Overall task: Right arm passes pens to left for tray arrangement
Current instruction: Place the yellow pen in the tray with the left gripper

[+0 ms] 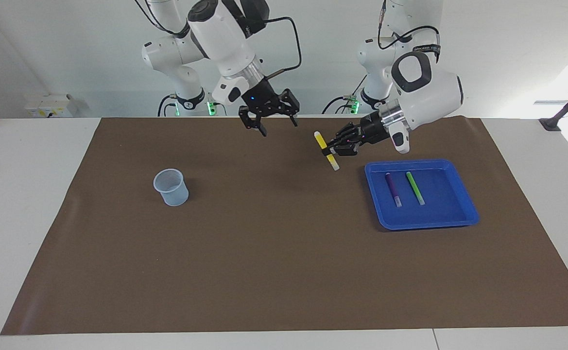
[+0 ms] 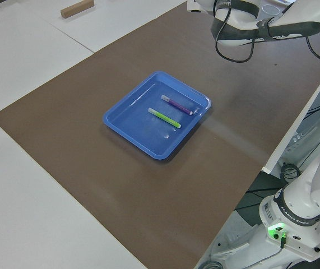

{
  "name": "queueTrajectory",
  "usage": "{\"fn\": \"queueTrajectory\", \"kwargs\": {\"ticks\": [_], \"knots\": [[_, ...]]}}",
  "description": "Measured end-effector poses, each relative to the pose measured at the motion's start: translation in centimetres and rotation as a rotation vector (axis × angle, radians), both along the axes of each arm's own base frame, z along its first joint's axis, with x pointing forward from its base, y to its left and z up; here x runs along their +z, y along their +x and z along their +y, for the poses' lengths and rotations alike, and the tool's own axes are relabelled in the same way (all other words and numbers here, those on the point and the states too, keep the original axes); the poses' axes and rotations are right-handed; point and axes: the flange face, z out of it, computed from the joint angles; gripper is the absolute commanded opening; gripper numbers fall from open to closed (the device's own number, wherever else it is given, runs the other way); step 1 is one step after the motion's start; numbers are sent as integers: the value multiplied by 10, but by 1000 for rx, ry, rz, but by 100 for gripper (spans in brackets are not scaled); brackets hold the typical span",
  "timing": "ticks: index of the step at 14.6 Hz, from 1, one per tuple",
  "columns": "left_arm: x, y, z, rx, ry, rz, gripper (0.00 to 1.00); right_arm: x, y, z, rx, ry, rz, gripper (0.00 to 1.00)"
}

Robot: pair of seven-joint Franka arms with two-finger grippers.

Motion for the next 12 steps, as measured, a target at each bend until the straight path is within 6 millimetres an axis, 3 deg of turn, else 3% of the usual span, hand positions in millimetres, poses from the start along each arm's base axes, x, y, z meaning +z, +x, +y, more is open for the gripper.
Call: {"fn": "queueTrajectory", "kwargs": {"ticks": [4, 8, 10, 12], "knots": [[-9, 17, 58, -15, 185, -68, 0, 0, 19, -86, 63, -144, -2, 100], [-22, 30, 142, -59, 324, -150, 0, -7, 34, -183, 73, -350, 10, 100], [-29, 29, 178, -155, 393, -194, 0, -9, 36, -214, 73, -388, 25, 100], [-38, 25, 210, -283, 451, -241, 0, -18, 34, -228, 73, -406, 83, 100]]}}
